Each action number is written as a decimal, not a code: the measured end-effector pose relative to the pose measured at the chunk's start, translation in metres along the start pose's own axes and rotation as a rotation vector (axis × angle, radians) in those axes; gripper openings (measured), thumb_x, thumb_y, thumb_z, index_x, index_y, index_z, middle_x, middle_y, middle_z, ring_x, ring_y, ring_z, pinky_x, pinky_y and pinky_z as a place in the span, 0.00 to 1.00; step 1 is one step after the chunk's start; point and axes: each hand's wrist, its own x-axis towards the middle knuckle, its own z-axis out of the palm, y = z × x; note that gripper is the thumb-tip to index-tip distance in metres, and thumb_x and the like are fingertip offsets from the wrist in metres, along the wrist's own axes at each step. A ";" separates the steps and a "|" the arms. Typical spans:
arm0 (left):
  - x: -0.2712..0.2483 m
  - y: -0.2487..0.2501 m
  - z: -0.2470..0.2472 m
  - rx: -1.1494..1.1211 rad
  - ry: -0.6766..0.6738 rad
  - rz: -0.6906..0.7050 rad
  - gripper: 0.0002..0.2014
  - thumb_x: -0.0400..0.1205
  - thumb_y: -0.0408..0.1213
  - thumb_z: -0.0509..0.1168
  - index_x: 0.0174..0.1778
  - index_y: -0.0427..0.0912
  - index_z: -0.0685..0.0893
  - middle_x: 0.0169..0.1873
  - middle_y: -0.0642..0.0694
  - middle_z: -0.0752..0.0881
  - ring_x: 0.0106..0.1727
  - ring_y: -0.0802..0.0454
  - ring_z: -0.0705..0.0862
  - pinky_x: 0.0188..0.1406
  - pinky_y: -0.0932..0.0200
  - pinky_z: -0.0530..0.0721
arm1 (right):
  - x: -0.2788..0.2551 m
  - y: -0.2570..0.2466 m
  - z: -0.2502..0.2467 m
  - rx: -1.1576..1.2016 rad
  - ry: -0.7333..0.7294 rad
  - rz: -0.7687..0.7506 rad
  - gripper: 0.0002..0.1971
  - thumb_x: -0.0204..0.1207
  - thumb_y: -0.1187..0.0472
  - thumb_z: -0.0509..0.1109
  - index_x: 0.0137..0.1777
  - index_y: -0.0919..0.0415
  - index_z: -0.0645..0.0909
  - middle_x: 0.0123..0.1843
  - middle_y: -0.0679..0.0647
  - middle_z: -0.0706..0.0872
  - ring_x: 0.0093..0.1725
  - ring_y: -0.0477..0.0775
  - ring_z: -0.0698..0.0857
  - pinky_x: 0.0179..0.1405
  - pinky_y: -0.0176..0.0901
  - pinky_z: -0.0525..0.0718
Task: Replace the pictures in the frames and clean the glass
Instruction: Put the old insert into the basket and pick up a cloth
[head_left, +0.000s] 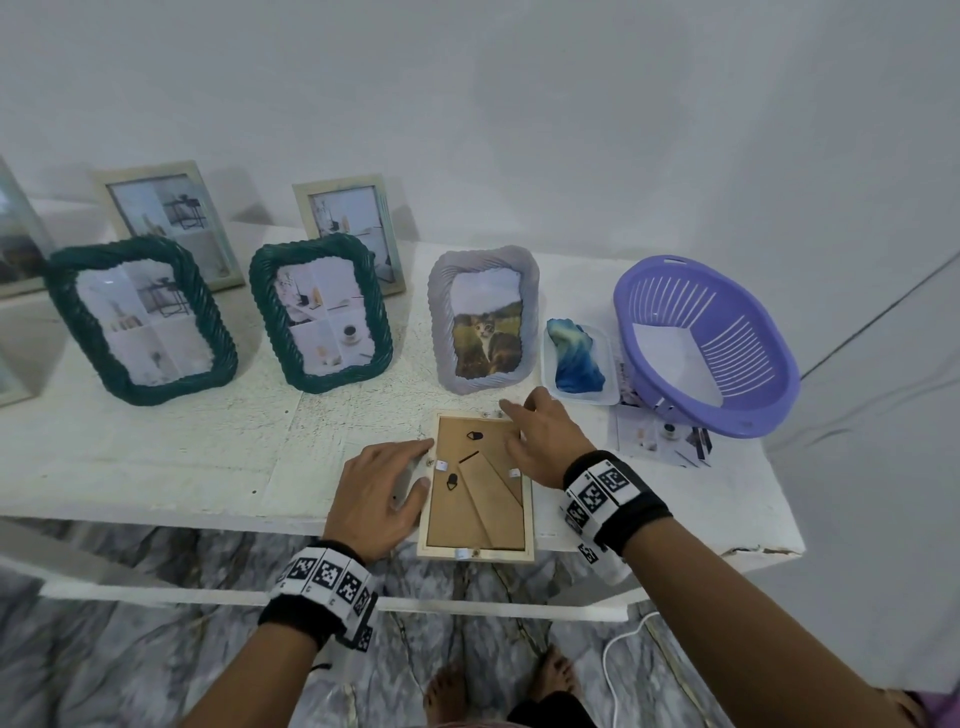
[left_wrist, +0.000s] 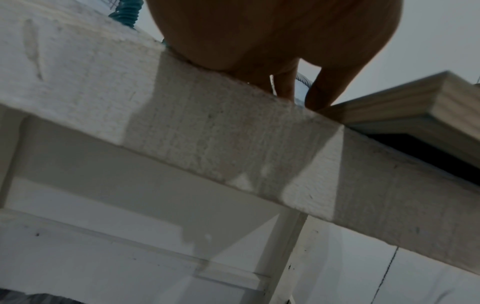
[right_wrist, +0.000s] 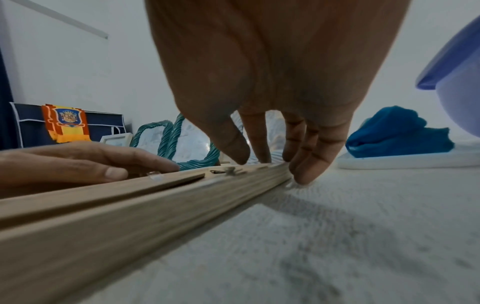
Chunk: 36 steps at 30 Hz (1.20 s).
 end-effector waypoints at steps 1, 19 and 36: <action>0.000 0.000 0.000 0.003 -0.003 0.007 0.25 0.81 0.53 0.56 0.73 0.52 0.79 0.65 0.57 0.84 0.64 0.52 0.77 0.61 0.45 0.76 | 0.000 -0.001 0.002 0.006 0.006 -0.004 0.23 0.80 0.61 0.61 0.75 0.61 0.72 0.59 0.65 0.72 0.56 0.66 0.75 0.57 0.56 0.79; 0.002 -0.002 0.002 0.030 0.010 0.017 0.26 0.80 0.54 0.56 0.73 0.53 0.79 0.66 0.57 0.83 0.65 0.53 0.77 0.60 0.51 0.72 | -0.022 0.000 0.001 0.128 -0.051 -0.055 0.24 0.80 0.62 0.61 0.76 0.46 0.73 0.69 0.65 0.68 0.63 0.68 0.78 0.63 0.53 0.79; 0.003 0.005 -0.002 0.042 -0.012 -0.007 0.27 0.80 0.55 0.55 0.74 0.51 0.79 0.67 0.55 0.83 0.65 0.52 0.75 0.59 0.53 0.69 | -0.090 -0.034 0.052 0.118 0.005 -0.041 0.43 0.73 0.33 0.66 0.83 0.43 0.51 0.85 0.58 0.32 0.83 0.60 0.33 0.80 0.54 0.53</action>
